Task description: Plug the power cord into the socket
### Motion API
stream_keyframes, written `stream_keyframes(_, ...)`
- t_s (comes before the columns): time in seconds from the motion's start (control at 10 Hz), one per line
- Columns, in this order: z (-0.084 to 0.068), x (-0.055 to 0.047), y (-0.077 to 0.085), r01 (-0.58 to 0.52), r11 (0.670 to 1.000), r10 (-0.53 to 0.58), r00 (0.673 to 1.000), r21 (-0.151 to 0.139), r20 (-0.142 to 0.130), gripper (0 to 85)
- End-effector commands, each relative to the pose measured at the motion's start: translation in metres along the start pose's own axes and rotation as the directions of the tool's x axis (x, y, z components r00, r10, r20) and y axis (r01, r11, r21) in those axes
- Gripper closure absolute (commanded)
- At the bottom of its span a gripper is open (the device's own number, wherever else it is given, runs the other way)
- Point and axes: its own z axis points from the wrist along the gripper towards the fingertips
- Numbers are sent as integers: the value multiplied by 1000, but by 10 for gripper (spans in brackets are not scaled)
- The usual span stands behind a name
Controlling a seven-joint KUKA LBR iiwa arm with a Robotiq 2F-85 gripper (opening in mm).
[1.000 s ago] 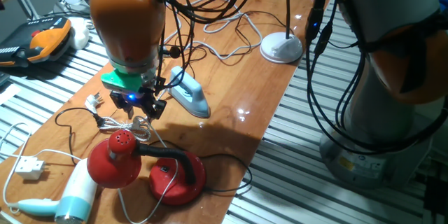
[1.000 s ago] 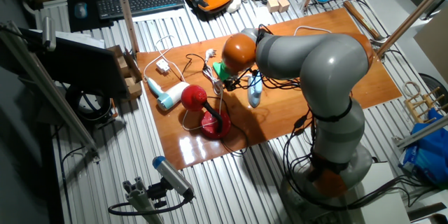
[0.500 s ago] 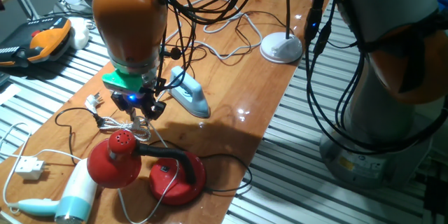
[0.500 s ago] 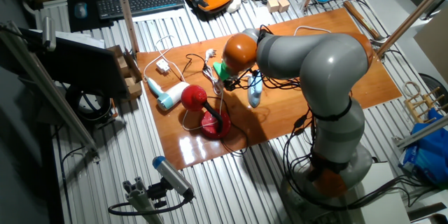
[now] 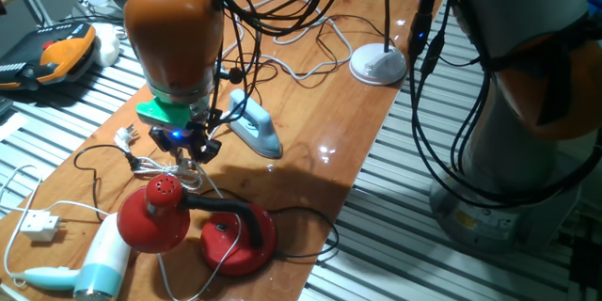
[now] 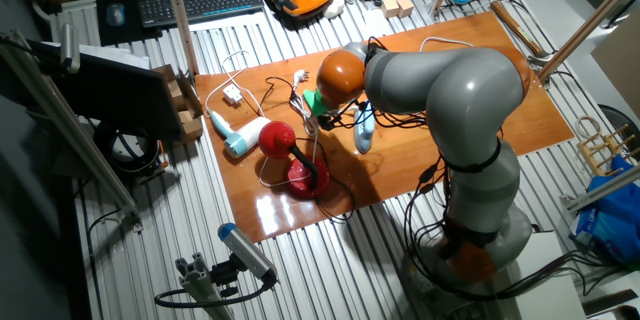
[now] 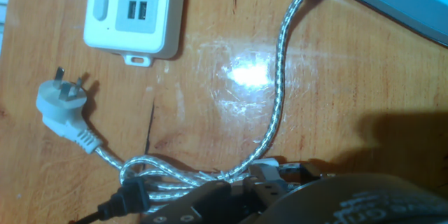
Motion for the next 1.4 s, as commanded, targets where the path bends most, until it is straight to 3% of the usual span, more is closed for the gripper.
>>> stream_keyframes(0.0,0,1,0,0,1000,0,1000,-1,6,510)
stream_keyframes(0.6,5,4,3,8,1000,-7,1000,-21,27,510)
stream_keyframes(0.7,5,3,4,16,1000,-15,1000,-23,28,680)
stream_keyframes(0.8,4,2,4,24,999,-24,999,-23,26,680)
stream_keyframes(0.9,3,0,5,30,999,-30,999,-23,27,850)
stream_keyframes(1.1,1,-1,5,43,999,-43,999,-10,21,850)
stream_keyframes(1.3,-1,-4,6,47,998,-47,999,40,8,850)
